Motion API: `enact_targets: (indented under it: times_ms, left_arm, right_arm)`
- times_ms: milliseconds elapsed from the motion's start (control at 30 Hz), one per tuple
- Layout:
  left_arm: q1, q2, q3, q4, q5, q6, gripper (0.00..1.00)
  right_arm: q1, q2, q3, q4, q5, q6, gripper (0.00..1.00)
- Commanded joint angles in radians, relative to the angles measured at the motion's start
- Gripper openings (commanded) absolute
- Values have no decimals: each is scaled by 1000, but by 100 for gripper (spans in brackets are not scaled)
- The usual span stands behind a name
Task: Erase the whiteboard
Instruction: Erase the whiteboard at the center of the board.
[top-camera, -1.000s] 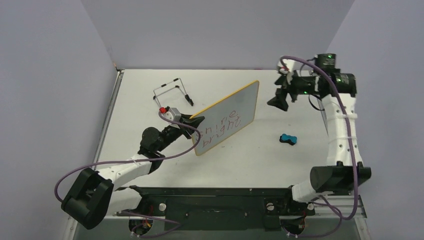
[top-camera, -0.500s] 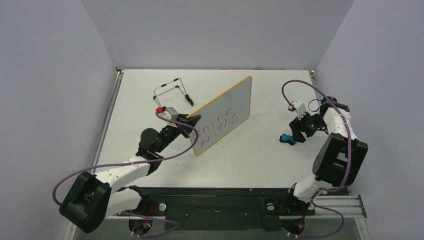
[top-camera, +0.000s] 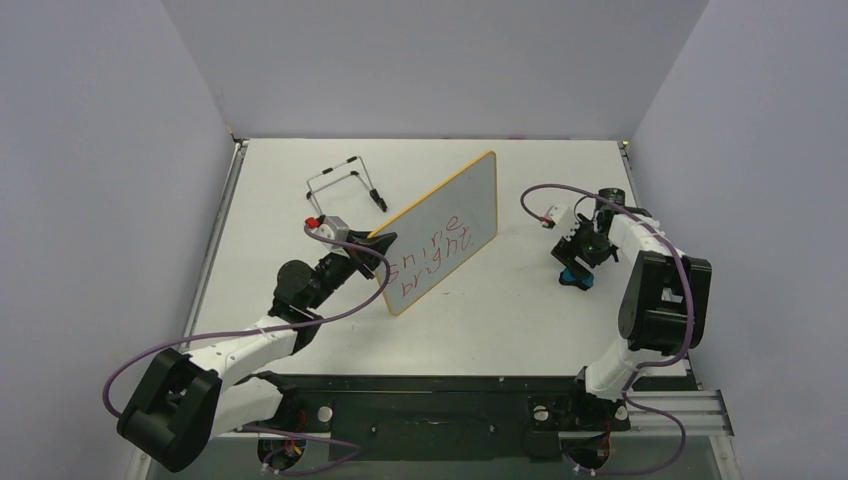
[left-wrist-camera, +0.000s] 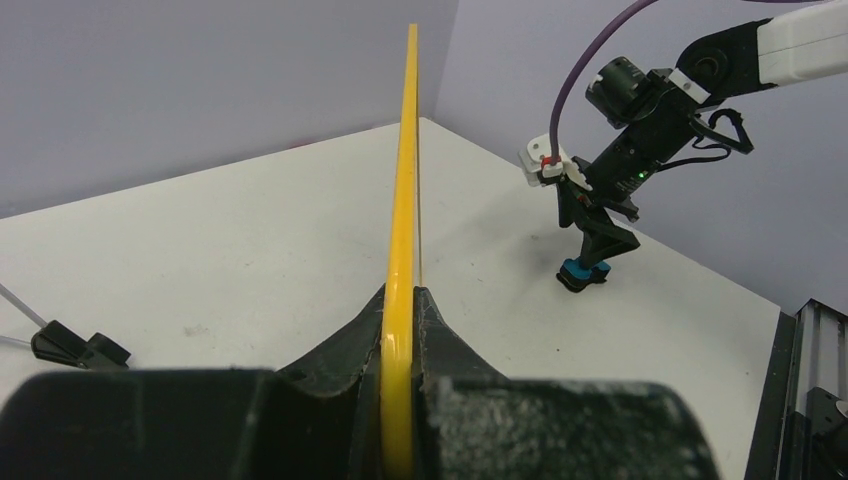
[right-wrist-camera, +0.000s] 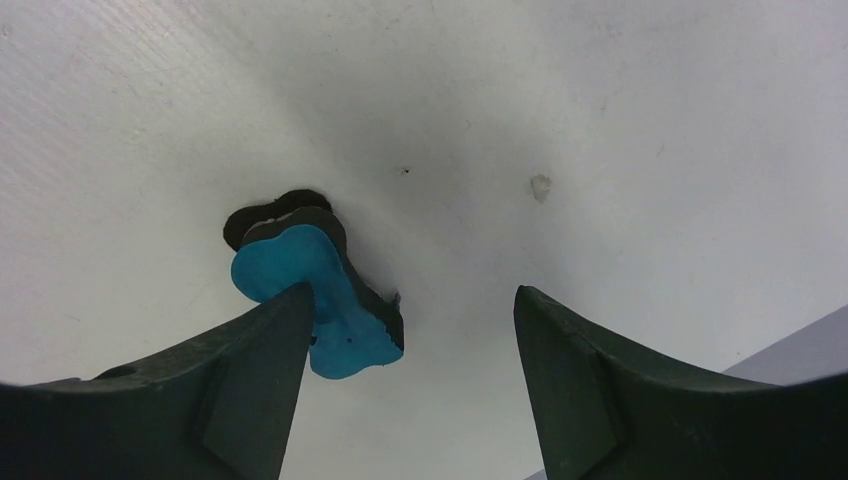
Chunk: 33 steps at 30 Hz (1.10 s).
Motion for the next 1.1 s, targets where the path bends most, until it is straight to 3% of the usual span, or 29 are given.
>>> enact_targets:
  times_ms: [0, 267, 467, 633, 933, 1067]
  left_arm:
    - [7, -15, -7, -15, 17, -1, 0]
    - [12, -1, 1, -14, 32, -7, 0]
    - [14, -9, 3, -24, 34, -4, 0]
    - [14, -2, 4, -21, 42, -7, 0]
    - [15, -11, 4, -30, 44, -4, 0]
    - [15, -13, 4, -30, 44, -6, 0]
  right_arm:
    - [20, 32, -4, 12, 58, -36, 68]
    - [12, 68, 14, -118, -17, -95, 67]
    - [-31, 78, 81, -272, -167, -168, 68]
    - [-46, 86, 81, -278, -154, -172, 68]
    - [-66, 43, 89, -369, -260, -226, 69]
    - [-46, 33, 58, -383, -186, -287, 70]
